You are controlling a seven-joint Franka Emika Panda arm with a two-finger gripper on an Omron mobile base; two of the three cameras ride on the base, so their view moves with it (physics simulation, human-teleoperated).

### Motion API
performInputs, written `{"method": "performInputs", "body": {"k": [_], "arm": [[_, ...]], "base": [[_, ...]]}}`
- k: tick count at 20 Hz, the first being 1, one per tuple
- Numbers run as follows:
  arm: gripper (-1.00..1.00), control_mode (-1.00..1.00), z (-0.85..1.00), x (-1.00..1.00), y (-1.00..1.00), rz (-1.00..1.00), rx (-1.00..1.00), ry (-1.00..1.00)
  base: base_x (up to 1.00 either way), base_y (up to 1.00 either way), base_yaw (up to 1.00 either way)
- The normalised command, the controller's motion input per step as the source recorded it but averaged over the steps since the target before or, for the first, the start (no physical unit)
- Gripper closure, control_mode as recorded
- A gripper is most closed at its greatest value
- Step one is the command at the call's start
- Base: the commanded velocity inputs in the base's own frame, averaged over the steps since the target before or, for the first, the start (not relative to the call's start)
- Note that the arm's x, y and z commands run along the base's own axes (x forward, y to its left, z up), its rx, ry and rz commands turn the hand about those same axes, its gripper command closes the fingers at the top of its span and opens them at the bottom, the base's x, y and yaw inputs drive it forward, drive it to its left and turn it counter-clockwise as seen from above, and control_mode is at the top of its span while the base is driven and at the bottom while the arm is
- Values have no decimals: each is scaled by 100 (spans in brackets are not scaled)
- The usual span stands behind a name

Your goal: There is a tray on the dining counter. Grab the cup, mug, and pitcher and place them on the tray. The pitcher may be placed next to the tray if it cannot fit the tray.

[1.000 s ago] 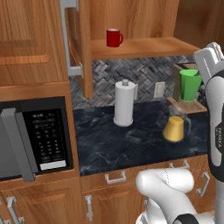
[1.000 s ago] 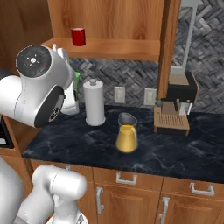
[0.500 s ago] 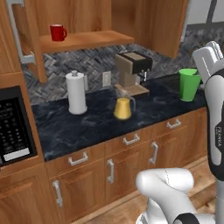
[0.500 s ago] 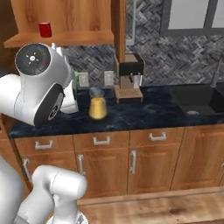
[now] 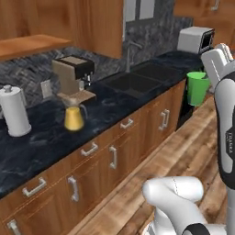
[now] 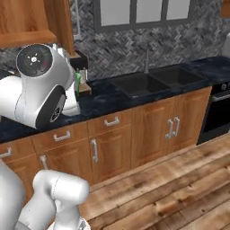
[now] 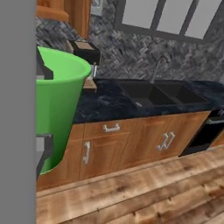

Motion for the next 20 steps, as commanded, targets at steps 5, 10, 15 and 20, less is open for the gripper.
{"method": "performInputs", "body": {"k": [5,10,15,20], "arm": [[100,100,0,0,0,0,0,0],[100,100,0,0,0,0,0,0],[100,100,0,0,0,0,0,0],[100,100,0,0,0,0,0,0]], "base": [[-6,-21,-67],[0,-7,-66],[0,-1,-65],[0,0,-67]]}}
